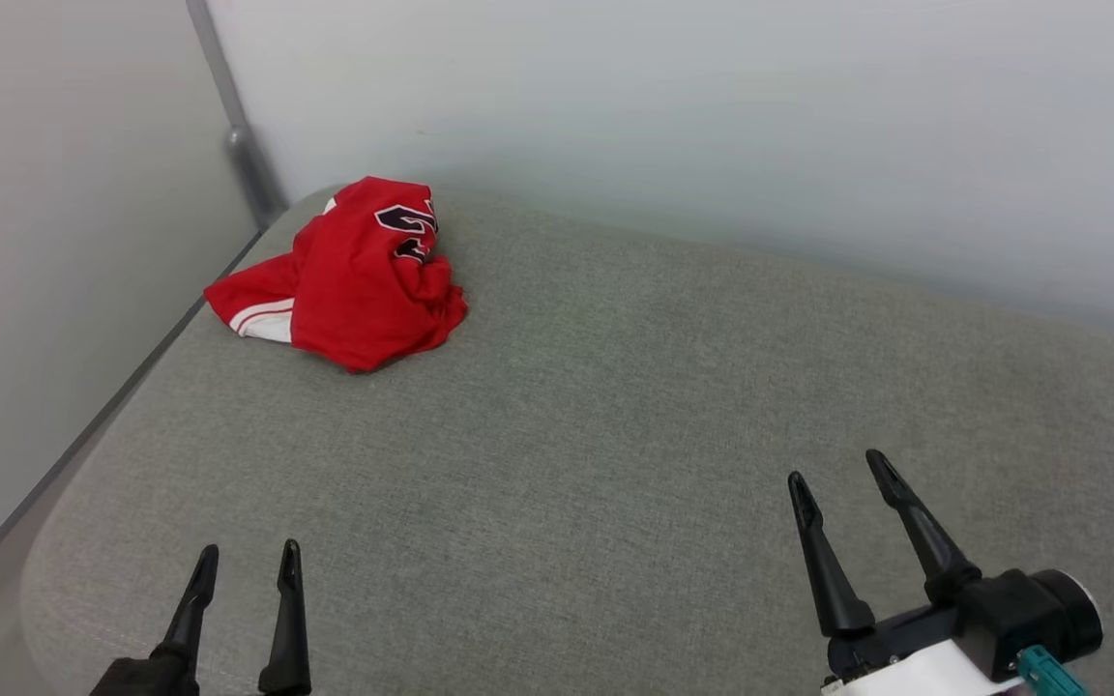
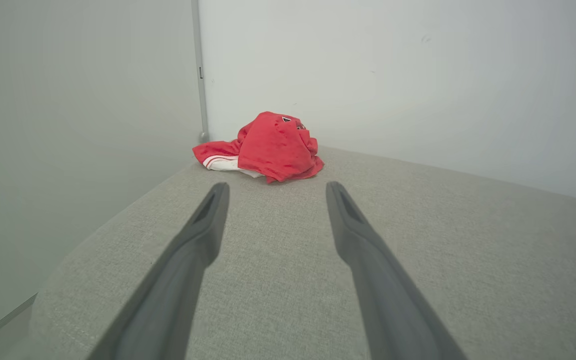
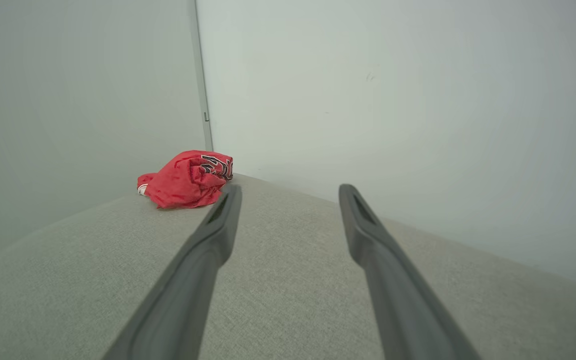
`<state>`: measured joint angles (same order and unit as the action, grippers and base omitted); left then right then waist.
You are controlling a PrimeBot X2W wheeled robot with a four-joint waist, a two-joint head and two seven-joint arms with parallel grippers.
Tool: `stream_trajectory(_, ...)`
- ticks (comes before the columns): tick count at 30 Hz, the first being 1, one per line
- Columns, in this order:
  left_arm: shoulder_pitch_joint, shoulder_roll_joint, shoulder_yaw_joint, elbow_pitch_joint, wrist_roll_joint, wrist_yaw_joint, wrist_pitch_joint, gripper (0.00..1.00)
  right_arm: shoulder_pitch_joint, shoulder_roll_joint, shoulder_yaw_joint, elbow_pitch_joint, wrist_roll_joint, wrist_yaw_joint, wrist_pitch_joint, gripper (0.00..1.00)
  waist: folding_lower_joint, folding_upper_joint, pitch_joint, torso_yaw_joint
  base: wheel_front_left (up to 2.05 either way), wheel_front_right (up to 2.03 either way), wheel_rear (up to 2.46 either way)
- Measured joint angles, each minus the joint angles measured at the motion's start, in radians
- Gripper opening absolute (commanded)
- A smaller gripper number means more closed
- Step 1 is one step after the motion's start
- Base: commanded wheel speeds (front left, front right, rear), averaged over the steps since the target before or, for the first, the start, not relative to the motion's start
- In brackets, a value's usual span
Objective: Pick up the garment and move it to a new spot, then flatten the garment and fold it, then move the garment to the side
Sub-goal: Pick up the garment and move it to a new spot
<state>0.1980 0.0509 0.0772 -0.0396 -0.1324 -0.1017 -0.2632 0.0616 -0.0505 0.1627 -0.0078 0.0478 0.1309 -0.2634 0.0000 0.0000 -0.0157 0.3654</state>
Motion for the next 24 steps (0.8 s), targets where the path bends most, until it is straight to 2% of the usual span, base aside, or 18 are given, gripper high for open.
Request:
stream_trajectory(5,-0.063,0.0,0.009,-0.004,-0.026,0.011,0.0,1.0,-0.046,0.0,-0.002,-0.026,-0.037,0.0,0.0,1.0,0.0,0.0,0.068,-0.029,0.0,0.0,0.0)
stream_trajectory(8,-0.116,0.003,0.048,0.013,-0.041,0.001,0.0,1.0,-0.087,0.001,0.008,-0.048,-0.06,0.0,0.0,1.0,0.0001,0.0,0.122,-0.056,0.0,0.0,0.0)
stream_trajectory(11,-0.195,0.055,0.069,0.066,-0.058,-0.015,0.0,1.0,-0.119,0.0,0.002,-0.07,-0.071,0.0,0.0,1.0,0.0001,0.0,0.182,-0.088,0.0,0.0,0.0)
stream_trajectory(14,-0.292,0.147,0.069,0.138,-0.096,-0.022,0.007,1.0,-0.14,0.001,0.0,-0.083,-0.084,0.0,0.0,1.0,0.0001,0.0,0.242,-0.121,0.0,0.0,0.0)
stream_trajectory(15,-0.413,0.25,0.057,0.189,-0.169,-0.026,0.103,1.0,-0.156,0.001,-0.004,-0.092,-0.096,0.0,0.0,1.0,0.0001,0.0,0.301,-0.155,0.0,0.0,0.0)
stream_trajectory(19,-0.56,0.414,-0.022,0.212,-0.335,-0.027,0.292,1.0,-0.181,-0.005,-0.003,-0.106,-0.106,0.0,0.0,1.0,0.0002,0.0,0.374,-0.197,0.0,0.0,0.0)
stream_trajectory(24,-0.723,0.629,-0.091,0.231,-0.532,-0.028,0.471,1.0,-0.214,-0.007,-0.008,-0.124,-0.109,0.0,0.0,1.0,0.0002,0.0,0.45,-0.252,0.0,0.0,0.0)
